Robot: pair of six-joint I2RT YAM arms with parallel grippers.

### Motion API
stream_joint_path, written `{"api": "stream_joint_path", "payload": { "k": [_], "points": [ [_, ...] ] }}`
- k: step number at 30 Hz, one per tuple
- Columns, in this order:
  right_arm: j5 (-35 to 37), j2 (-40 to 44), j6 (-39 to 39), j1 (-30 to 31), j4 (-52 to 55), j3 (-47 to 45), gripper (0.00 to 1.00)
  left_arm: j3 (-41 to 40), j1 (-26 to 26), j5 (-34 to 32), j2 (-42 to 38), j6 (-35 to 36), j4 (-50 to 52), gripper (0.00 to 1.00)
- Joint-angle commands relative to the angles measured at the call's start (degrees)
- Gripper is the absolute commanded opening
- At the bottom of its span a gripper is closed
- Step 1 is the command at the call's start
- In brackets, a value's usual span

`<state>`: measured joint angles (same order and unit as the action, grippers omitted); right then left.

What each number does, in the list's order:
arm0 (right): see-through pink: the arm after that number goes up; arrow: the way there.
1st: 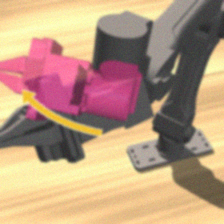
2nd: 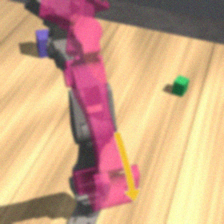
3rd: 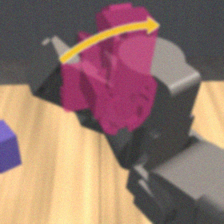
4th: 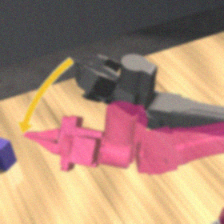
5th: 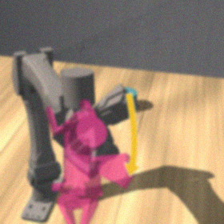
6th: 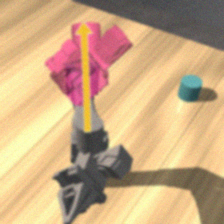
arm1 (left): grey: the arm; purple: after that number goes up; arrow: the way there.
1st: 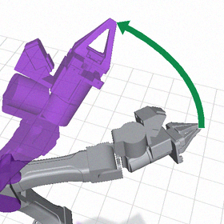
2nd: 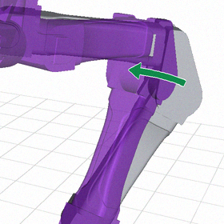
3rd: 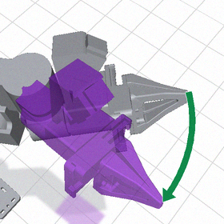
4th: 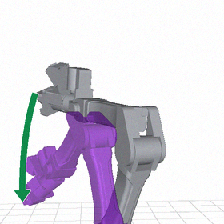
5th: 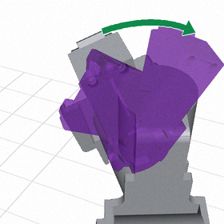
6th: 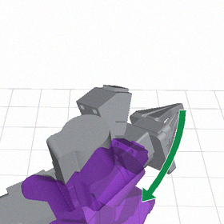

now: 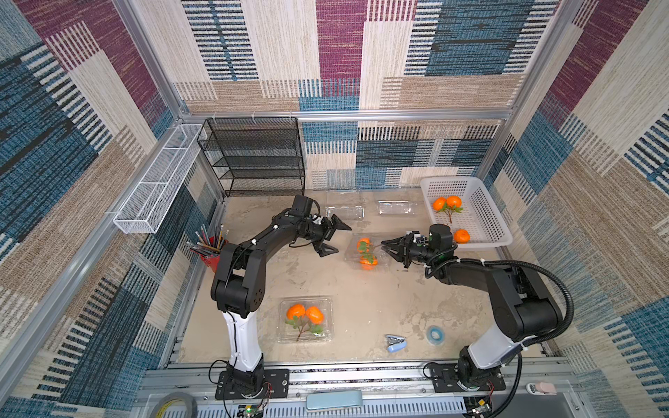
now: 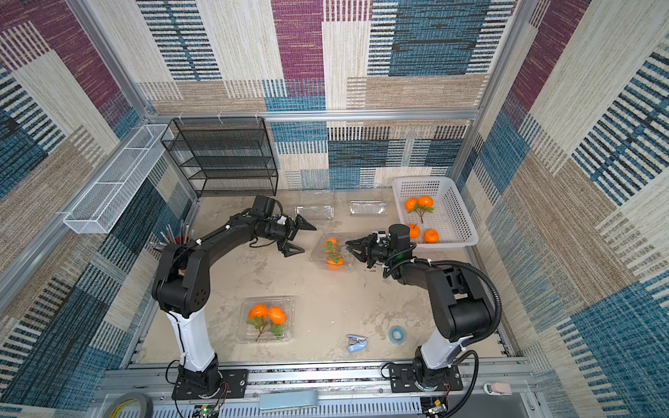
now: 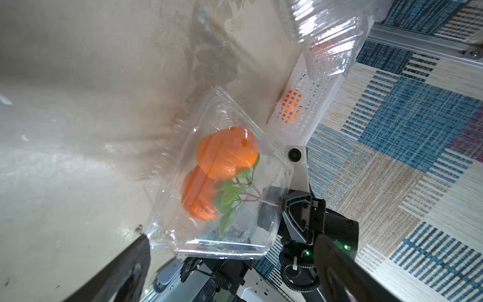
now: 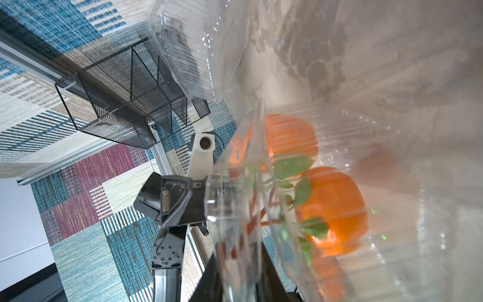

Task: Take oranges out of containers
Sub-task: Open the packing box at the center of the board.

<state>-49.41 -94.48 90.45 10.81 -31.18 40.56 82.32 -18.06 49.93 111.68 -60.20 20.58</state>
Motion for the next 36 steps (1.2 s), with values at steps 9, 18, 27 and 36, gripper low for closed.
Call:
{"api": "stream_joint_path", "payload": {
  "k": [9, 18, 27, 36],
  "points": [
    [2.5, 0.3, 2.4, 0.0, -0.2, -1.1, 0.23, -9.4, -0.2, 1.6, -4.4, -3.8, -7.4, 1.0],
    [4.1, 1.0, 3.3, 1.2, 0.6, -1.4, 0.22, -13.1, -3.2, 2.0, -4.4, -13.1, -17.2, 1.0],
    [8.5, 2.2, 6.8, 2.5, -4.0, -5.3, 0.19, -15.6, -3.6, 2.4, -5.5, -21.0, -24.9, 1.0],
    [9.0, 1.9, 5.3, 3.0, -0.2, -2.7, 0.2, -19.4, -3.6, 2.4, -4.7, -26.5, -32.6, 1.0]
  ]
}}
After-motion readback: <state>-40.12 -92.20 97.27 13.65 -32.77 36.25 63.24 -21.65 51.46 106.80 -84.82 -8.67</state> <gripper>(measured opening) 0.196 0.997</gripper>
